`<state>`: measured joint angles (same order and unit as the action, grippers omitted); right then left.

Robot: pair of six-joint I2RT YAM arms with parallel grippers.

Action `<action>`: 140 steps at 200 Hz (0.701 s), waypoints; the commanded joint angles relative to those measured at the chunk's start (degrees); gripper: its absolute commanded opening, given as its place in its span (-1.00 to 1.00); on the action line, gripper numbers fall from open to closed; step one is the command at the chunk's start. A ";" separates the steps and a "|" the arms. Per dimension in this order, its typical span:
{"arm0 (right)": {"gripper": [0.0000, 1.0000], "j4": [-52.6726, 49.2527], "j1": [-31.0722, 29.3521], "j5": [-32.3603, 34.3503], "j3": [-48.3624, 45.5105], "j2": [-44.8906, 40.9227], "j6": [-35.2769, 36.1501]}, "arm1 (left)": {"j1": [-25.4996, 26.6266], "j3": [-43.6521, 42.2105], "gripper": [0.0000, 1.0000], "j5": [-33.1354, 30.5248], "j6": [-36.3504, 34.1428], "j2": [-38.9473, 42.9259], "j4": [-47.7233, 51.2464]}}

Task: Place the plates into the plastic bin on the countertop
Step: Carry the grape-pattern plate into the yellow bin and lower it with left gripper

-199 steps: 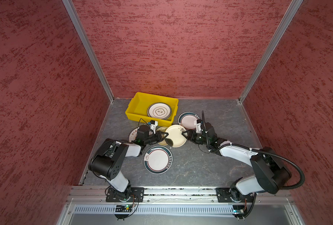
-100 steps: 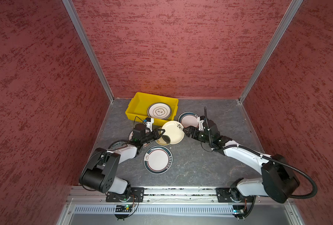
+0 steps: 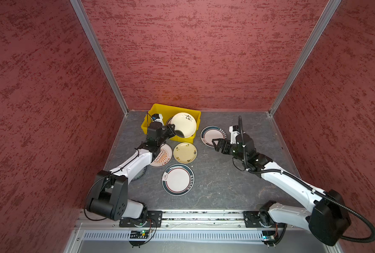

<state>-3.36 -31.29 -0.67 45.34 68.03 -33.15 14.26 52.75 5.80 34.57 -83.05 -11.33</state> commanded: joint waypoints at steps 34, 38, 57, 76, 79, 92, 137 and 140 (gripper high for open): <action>0.97 -0.77 0.83 6.26 3.71 1.05 6.30 | -4.53 13.78 -1.00 -2.01 -3.97 -13.59 10.45; 0.98 -0.86 0.87 6.12 3.78 1.34 6.19 | -4.67 14.98 -1.00 -2.00 -4.27 -14.69 11.35; 0.98 -1.13 0.88 5.45 3.76 2.09 5.19 | -5.16 19.96 -1.00 -1.70 -5.36 -19.51 14.33; 0.98 -1.15 0.94 5.29 2.70 1.64 5.02 | -5.55 23.30 -1.00 -2.76 -6.16 -23.27 16.14; 0.98 -1.28 0.99 5.33 2.43 1.47 5.04 | -5.64 23.83 -1.00 -2.76 -6.22 -23.76 16.43; 0.98 -1.38 0.96 5.97 1.24 0.51 4.93 | -5.91 25.91 -1.00 -2.60 -6.68 -25.81 17.53; 0.98 -1.48 1.14 5.87 -2.04 -2.14 2.83 | -5.38 36.38 -1.00 -4.50 -9.80 -32.70 26.64; 0.98 -1.49 1.26 5.79 -2.21 -2.28 2.68 | -5.08 37.03 -1.00 -5.13 -10.43 -33.17 27.42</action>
<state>-4.62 -30.55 3.95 44.58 67.72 -29.41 8.64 84.47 2.63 27.46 -113.51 10.66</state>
